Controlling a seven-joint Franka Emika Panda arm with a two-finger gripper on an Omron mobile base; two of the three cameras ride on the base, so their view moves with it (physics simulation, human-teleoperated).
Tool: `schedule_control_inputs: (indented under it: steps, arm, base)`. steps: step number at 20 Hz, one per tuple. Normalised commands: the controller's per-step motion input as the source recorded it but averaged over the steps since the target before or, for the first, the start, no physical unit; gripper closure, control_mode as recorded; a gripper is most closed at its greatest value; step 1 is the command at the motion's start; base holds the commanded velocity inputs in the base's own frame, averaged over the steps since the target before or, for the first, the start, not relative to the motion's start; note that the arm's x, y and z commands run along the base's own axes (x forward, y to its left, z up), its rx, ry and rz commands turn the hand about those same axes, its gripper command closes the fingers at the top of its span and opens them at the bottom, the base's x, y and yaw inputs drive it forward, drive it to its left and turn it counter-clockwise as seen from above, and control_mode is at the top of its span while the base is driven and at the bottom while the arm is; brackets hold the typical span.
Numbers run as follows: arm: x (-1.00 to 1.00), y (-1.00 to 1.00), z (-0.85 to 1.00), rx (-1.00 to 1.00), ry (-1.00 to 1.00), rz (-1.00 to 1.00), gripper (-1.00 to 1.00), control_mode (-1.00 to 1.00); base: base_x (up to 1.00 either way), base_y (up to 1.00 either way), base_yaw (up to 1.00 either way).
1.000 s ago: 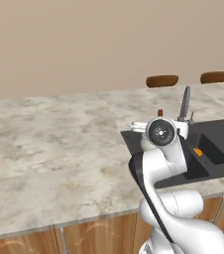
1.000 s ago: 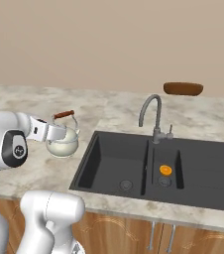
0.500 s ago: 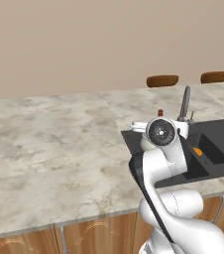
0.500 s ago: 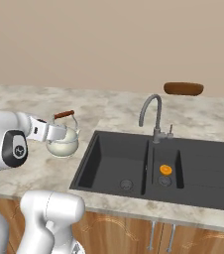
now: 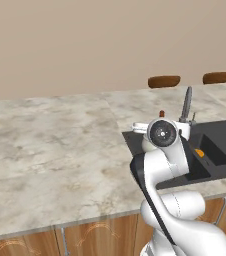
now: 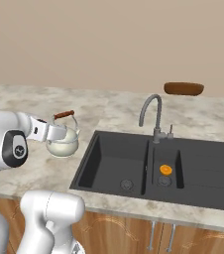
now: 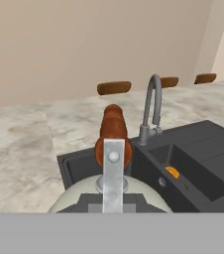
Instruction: Open the cabinet, pick the kettle from the cabinet, and place it in the sink.
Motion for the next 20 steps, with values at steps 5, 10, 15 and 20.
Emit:
schedule_control_inputs:
  steps: [5, 10, 15, 20]
  arm:
    - [0.00, 0.00, 0.00, 0.00, 0.00, 0.00, 1.00, -1.00]
    - [0.00, 0.00, 0.00, 0.00, 0.00, 0.00, 1.00, -1.00]
    - [0.00, -0.05, 0.00, 0.01, 0.00, -0.06, 1.00, -1.00]
    - [0.05, -0.12, 0.01, 0.05, 0.00, -0.13, 1.00, -1.00]
  base:
    - [0.00, 0.00, 0.00]
    - [0.00, 0.00, 0.00]
    - [0.00, 0.00, 0.00]
    - [0.00, 0.00, 0.00]
